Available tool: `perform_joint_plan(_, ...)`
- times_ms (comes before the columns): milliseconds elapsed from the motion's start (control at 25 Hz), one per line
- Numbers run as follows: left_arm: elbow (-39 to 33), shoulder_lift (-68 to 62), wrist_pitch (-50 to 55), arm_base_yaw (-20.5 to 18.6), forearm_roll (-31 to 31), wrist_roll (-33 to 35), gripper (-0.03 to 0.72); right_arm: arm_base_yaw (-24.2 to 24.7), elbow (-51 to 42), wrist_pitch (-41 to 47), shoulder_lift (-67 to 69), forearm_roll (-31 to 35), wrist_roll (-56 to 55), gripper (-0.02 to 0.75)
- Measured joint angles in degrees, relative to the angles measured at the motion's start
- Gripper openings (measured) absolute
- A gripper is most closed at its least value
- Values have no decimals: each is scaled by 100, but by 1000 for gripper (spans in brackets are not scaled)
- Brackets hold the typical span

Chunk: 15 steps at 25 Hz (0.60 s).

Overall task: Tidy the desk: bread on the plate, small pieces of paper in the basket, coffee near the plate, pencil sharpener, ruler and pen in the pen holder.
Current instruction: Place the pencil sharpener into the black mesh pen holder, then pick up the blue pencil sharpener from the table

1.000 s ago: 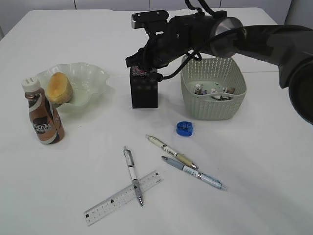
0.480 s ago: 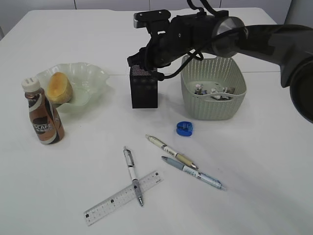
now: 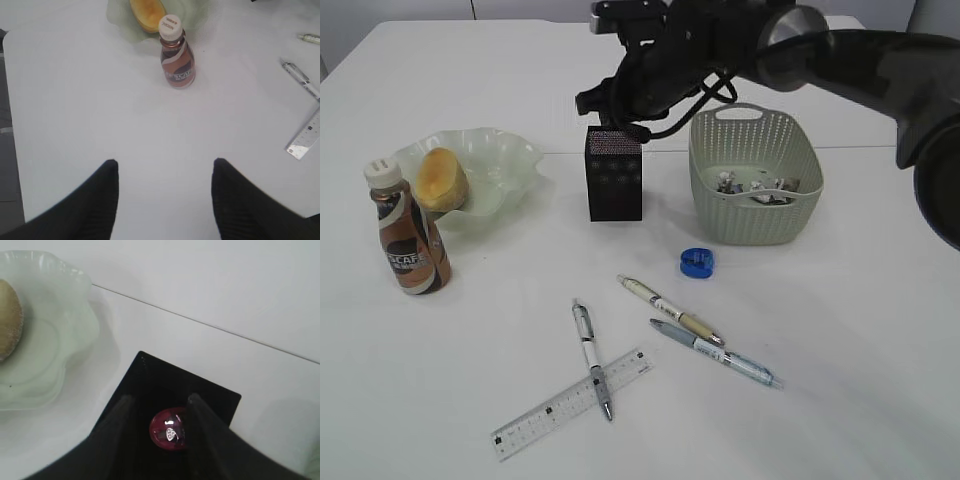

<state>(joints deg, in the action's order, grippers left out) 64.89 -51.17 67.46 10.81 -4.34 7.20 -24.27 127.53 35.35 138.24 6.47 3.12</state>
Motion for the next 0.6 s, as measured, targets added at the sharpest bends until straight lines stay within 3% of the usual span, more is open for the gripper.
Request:
perform_joint_plan(280, 0, 0, 0, 0, -43, 0, 434, 0, 1034, 1602, -22, 13, 0, 468)
perform_joint_plan(600, 0, 0, 0, 0, -183, 0, 434, 0, 1352, 3478, -395, 2, 0, 493)
